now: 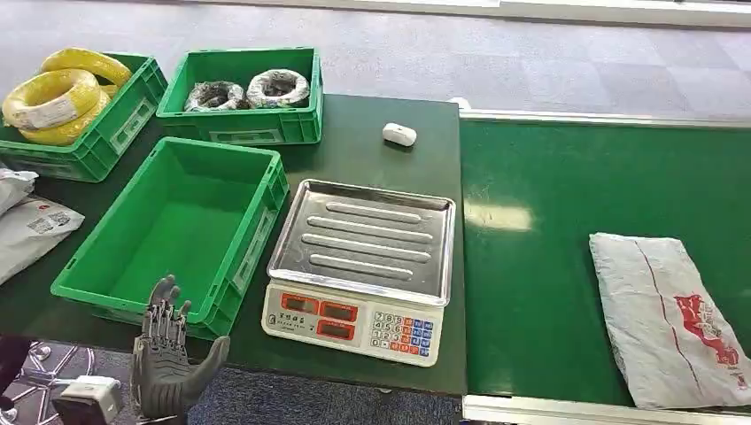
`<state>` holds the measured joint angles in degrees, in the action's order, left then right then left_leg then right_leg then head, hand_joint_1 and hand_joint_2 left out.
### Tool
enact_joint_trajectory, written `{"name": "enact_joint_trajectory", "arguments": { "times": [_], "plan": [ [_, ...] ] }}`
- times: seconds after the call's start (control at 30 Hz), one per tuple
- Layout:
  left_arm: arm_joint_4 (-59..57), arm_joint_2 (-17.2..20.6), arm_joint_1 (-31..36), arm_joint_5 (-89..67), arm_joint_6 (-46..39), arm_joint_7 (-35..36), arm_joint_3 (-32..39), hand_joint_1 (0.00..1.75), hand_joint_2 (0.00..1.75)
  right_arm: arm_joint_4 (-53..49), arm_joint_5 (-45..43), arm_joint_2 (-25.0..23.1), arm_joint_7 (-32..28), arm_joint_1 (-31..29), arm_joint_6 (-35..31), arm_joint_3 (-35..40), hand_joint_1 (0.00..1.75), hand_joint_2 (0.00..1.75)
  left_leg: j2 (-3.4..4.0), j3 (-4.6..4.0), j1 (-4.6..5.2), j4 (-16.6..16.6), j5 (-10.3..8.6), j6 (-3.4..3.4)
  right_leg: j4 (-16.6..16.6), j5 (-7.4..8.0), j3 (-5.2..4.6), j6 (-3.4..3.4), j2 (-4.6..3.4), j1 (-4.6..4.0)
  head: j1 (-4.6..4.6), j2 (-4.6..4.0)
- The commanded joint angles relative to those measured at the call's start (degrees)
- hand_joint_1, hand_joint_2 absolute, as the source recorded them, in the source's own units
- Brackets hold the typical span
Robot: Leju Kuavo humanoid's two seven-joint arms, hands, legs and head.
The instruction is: Moved the parcel from conveyor to table for the left to box.
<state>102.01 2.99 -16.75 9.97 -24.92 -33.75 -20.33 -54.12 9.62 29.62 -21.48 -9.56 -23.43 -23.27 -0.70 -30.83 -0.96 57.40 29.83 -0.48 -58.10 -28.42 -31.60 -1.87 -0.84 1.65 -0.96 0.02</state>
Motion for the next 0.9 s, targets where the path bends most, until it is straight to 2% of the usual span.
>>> {"name": "enact_joint_trajectory", "arguments": {
  "times": [0.03, 0.13, 0.2, 0.27, 0.3, 0.33, 0.37, 0.43, 0.47, 0.53, 0.57, 0.73, 0.77, 0.8, 0.83, 0.9],
  "plan": [
    [-1.4, 0.1, 0.5, -0.3, 0.9, 0.5, 1.4, 0.00, 1.75, -3.1, 3.5, -0.9, 7.4, -1.9, 5.4, 11.9, 0.00, 1.75, 0.31, 0.05, 0.01, -0.2, -0.11, 0.04, 0.2, 0.18, -0.05, 0.18, -0.16, -0.03, 0.00, 0.00],
    [-1.7, 0.3, 0.9, -0.3, 2.3, 0.8, 1.8, 0.00, 1.75, 2.6, 10.9, 0.4, 12.7, -5.9, 10.2, 18.7, 0.00, 1.75, 0.30, 0.07, 0.00, -0.1, -0.07, 0.04, 0.1, 0.15, -0.01, 0.16, -0.16, -0.03, 0.04, 0.00],
    [-2.3, -0.2, 1.4, -0.6, 3.5, 1.3, 2.4, 0.00, 1.75, 9.9, 15.9, -0.8, 15.2, -11.1, 14.9, 23.0, 0.00, 1.75, 0.43, 0.07, 0.03, -0.3, -0.17, 0.06, 0.2, 0.27, -0.05, 0.23, -0.25, -0.02, 0.00, 0.00],
    [-2.6, -0.7, 1.7, -1.1, 4.1, 1.5, 2.8, 0.00, 1.75, 14.4, 20.0, -1.2, 16.5, -14.2, 18.3, 26.8, 0.00, 1.75, 0.66, 0.17, -0.02, -0.3, -0.13, 0.03, 0.2, 0.32, -0.03, 0.22, -0.51, -0.06, 0.00, 0.00],
    [-2.6, -1.2, 1.9, -1.4, 4.4, 1.5, 3.2, 0.00, 1.75, 17.7, 22.2, -1.5, 16.5, -16.6, 21.8, 29.5, 0.00, 1.75, 0.45, 0.03, -0.04, -0.1, -0.06, 0.02, 0.1, 0.20, 0.02, 0.16, -0.33, -0.07, 0.02, 0.00],
    [-2.5, -1.6, 2.0, -1.7, 4.7, 1.7, 3.7, 0.00, 1.75, 19.3, 22.7, -2.1, 16.3, -18.1, 23.5, 30.4, 0.00, 1.75, 0.59, 0.11, -0.05, -0.2, -0.12, 0.03, 0.2, 0.29, 0.01, 0.20, -0.44, -0.09, 0.00, 0.00],
    [-2.0, -2.4, 2.1, -2.2, 5.3, 2.4, 4.6, 0.00, 1.75, 23.0, 24.5, -2.8, 16.8, -21.1, 27.9, 33.2, 0.00, 1.75, 0.47, 0.16, -0.04, -0.1, -0.06, 0.02, 0.1, 0.19, 0.03, 0.15, -0.37, -0.06, 0.00, 0.00],
    [-1.2, -3.9, 1.8, -3.9, 6.7, 3.5, 6.4, 0.00, 1.75, 27.4, 25.5, -4.2, 16.5, -24.1, 32.3, 35.9, 0.00, 1.75, 0.51, 0.14, -0.04, -0.1, -0.08, 0.03, 0.1, 0.21, 0.00, 0.15, -0.41, -0.07, 0.00, 0.00],
    [-0.5, -4.7, 1.5, -4.9, 7.8, 4.1, 7.6, 0.00, 1.75, 30.4, 25.4, -5.2, 16.6, -25.8, 37.2, 37.7, 0.00, 1.75, 0.55, 0.13, -0.02, -0.2, -0.13, 0.04, 0.1, 0.26, -0.03, 0.20, -0.41, -0.06, 0.00, 0.00],
    [-0.2, -5.4, 1.2, -5.5, 8.7, 4.5, 8.5, 0.00, 1.75, 31.5, 25.9, -5.8, 17.5, -26.5, 38.8, 39.0, 0.00, 1.75, 0.62, 0.16, -0.04, -0.2, -0.12, 0.04, 0.1, 0.27, -0.03, 0.19, -0.48, -0.08, 0.00, 0.00],
    [0.1, -6.0, 1.1, -5.9, 9.1, 4.8, 9.1, 0.00, 1.75, 33.2, 27.7, -6.1, 19.6, -27.6, 41.7, 41.2, 0.00, 1.75, 0.45, 0.13, -0.06, -0.1, -0.08, 0.03, 0.1, 0.18, 0.03, 0.16, -0.33, -0.09, 0.00, 0.00],
    [0.4, -7.1, 1.3, -6.9, 10.1, 5.2, 10.5, 0.00, 1.75, 34.8, 29.7, -7.0, 22.9, -30.2, 45.1, 43.8, 0.00, 1.75, 0.31, 0.10, -0.04, -0.1, -0.06, 0.02, 0.0, 0.11, 0.03, 0.13, -0.24, -0.06, 0.02, 0.00],
    [0.4, -7.6, 1.3, -7.1, 10.1, 5.1, 11.2, 0.00, 1.75, 35.0, 30.6, -7.1, 23.1, -31.2, 45.7, 44.8, 0.89, 1.75, 0.35, 0.13, -0.03, -0.1, -0.11, 0.03, 0.1, 0.17, 0.06, 0.17, -0.24, -0.07, 0.00, 0.00],
    [0.4, -7.6, 1.3, -7.2, 10.3, 5.0, 11.3, 0.00, 1.75, 35.0, 30.7, -7.2, 23.3, -31.8, 46.1, 45.0, 1.62, 1.75, 0.25, 0.08, -0.05, 0.0, -0.07, 0.02, 0.0, 0.11, 0.04, 0.11, -0.17, -0.06, 0.02, 0.00],
    [0.6, -7.8, 1.1, -7.3, 10.5, 5.0, 11.9, 0.00, 1.75, 35.1, 30.7, -7.6, 22.9, -32.7, 46.1, 45.1, 1.75, 1.75, 0.37, 0.09, -0.01, -0.1, -0.14, 0.04, 0.1, 0.20, 0.00, 0.17, -0.24, -0.05, 0.02, 0.00],
    [1.2, -8.1, 0.5, -7.4, 10.9, 4.9, 12.9, 0.00, 1.75, 35.4, 30.8, -8.5, 23.4, -34.5, 44.6, 45.2, 1.75, 1.75, 0.39, 0.07, -0.01, -0.1, -0.15, 0.03, 0.0, 0.21, -0.02, 0.16, -0.27, -0.04, 0.02, 0.00]
  ]
}}
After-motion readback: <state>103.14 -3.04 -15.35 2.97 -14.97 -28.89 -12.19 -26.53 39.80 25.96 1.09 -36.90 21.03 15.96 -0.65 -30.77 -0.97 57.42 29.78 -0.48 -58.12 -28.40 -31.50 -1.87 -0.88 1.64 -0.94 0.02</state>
